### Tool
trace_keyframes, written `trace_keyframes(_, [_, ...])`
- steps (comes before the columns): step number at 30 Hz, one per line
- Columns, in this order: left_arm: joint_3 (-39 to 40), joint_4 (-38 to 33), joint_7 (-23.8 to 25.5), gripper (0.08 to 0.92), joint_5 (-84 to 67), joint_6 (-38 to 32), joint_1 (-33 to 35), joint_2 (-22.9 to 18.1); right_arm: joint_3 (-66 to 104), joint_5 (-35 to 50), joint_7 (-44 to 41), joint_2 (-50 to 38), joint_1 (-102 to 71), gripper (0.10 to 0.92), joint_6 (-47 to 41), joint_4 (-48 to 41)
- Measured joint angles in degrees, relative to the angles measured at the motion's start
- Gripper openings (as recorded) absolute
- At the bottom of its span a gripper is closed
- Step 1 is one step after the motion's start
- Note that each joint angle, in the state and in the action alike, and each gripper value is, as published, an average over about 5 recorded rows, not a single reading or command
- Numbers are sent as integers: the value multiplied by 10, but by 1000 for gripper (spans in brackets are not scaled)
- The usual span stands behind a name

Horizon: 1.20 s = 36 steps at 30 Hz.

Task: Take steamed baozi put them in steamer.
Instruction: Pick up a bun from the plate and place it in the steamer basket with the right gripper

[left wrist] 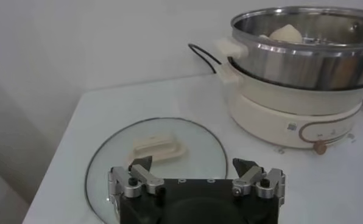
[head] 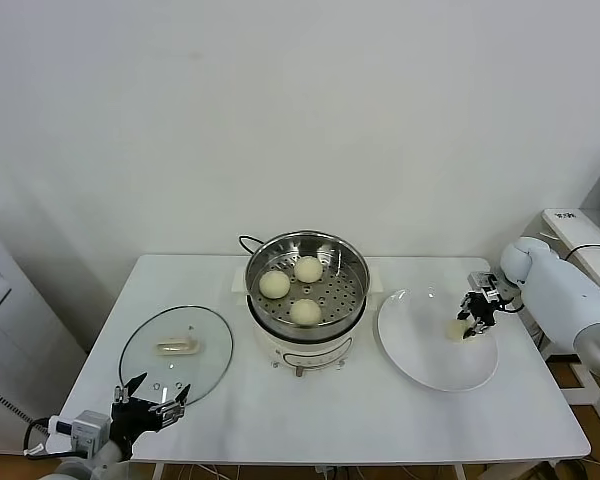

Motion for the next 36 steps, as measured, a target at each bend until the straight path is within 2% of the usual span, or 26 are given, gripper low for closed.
trace_keyframes(6, [0,0,0,823,1,0,-1,-2,-90,80,-3,-30,57,395,-39,63])
trace_keyframes(17, [1,0,-1,823,1,1,-5,0,-319,288,10,-59,250,399,-146,205])
trace_keyframes(27, [4,0,-1,823,2,2,-7,-1,-463,453,40,-34,393,399,-251,301])
trace_keyframes(36, [4,0,-1,823,4,1,-6,-4,-527,560,80,10,450,399,-334,348])
